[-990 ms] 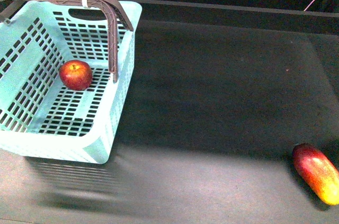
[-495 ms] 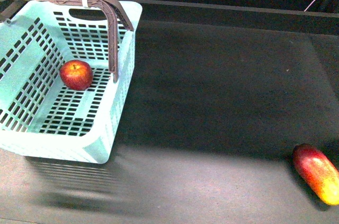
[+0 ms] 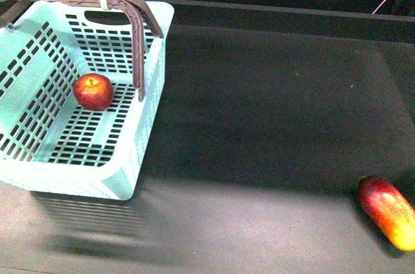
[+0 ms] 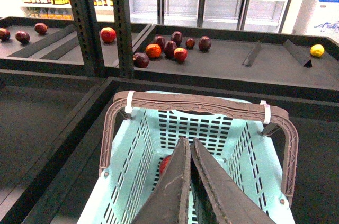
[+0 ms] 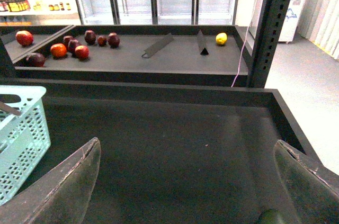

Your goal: Pick apple with right arm and hold basket with left

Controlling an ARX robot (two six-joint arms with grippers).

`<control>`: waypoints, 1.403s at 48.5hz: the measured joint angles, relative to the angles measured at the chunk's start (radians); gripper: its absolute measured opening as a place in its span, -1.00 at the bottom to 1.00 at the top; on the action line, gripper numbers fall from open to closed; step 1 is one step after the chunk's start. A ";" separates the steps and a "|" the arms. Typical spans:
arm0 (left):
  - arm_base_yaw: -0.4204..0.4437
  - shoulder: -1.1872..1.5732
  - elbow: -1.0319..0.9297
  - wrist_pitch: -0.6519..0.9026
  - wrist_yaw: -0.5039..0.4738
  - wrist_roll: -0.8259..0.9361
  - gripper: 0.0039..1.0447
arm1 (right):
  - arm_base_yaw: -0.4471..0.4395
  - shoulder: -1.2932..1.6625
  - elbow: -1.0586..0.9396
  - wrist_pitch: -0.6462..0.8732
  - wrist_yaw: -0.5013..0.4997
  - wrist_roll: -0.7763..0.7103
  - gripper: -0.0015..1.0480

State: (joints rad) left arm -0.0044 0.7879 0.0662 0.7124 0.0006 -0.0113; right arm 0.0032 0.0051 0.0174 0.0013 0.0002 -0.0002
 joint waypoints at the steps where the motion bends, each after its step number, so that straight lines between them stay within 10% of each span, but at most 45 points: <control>1: 0.000 0.000 -0.010 0.019 0.000 0.000 -0.94 | 0.000 0.000 0.000 0.000 0.000 0.000 0.83; 68: 0.001 -0.779 -0.051 -0.709 -0.001 0.000 -0.94 | 0.000 0.000 0.000 0.000 0.000 0.000 0.83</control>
State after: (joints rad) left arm -0.0036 0.0090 0.0147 0.0036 -0.0006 -0.0109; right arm 0.0032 0.0051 0.0174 0.0013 0.0002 -0.0002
